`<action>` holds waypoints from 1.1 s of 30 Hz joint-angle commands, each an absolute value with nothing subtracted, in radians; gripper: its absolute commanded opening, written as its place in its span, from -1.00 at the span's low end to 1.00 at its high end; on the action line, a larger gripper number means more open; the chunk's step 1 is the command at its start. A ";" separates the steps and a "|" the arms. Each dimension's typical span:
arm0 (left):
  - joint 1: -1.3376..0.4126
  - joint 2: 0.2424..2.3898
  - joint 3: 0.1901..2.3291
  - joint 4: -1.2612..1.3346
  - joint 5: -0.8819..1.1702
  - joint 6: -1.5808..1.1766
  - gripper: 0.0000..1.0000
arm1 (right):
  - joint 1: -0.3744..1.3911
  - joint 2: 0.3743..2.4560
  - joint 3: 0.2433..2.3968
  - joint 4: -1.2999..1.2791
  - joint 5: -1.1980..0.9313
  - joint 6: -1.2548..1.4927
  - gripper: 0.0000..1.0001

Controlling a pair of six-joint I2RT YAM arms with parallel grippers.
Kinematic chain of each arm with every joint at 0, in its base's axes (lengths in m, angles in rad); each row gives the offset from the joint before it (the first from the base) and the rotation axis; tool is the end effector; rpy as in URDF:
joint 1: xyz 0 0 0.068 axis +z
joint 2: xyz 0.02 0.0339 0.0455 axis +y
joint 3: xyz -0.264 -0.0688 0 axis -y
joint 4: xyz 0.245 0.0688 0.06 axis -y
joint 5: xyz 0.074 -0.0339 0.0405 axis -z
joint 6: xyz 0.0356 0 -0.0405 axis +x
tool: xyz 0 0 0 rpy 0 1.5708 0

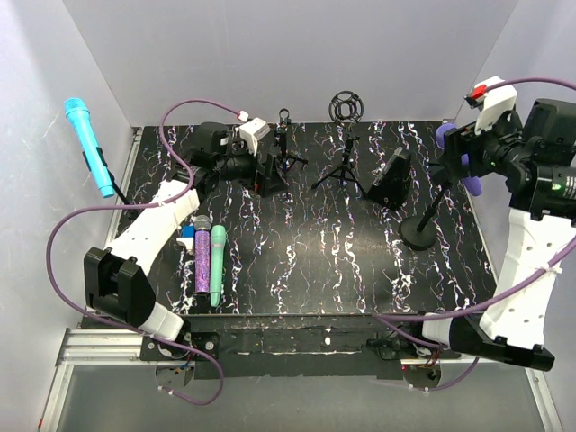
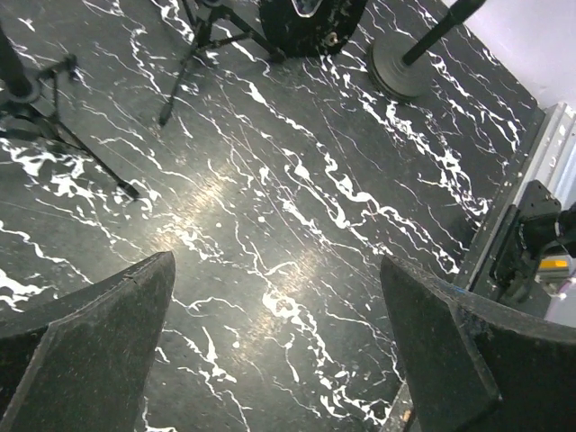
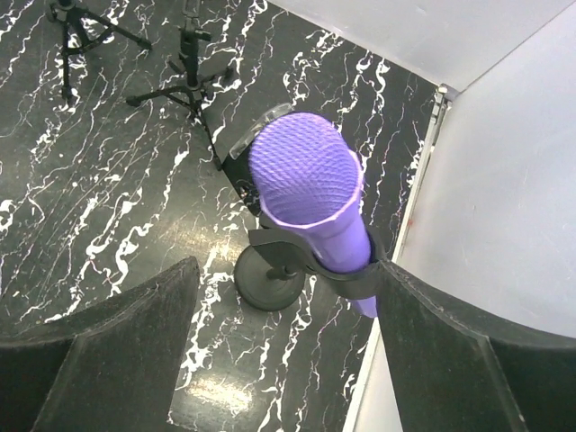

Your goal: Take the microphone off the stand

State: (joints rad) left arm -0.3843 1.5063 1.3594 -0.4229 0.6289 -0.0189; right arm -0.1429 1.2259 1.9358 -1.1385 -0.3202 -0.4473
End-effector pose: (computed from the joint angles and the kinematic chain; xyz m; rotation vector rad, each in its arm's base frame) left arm 0.3080 -0.1471 0.3450 0.7552 2.0141 -0.9068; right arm 0.1753 -0.0139 0.5223 -0.4998 1.9126 -0.0636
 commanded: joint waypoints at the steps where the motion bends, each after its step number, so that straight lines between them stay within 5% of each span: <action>1: -0.397 1.468 1.348 -0.469 0.646 -0.025 0.96 | -0.227 1.258 2.019 -1.186 -0.491 -0.532 0.70; 13: -0.397 1.428 1.354 -0.377 0.813 -0.046 0.96 | -0.267 1.307 1.919 -1.138 -0.672 -0.696 0.65; 22: -0.397 1.463 1.397 -0.379 0.865 -0.034 0.74 | -0.267 1.278 1.758 -0.985 -0.657 -0.759 0.57; 33: -0.397 1.462 1.385 -0.388 0.830 -0.005 0.63 | -0.265 1.213 1.634 -0.862 -0.698 -0.811 0.26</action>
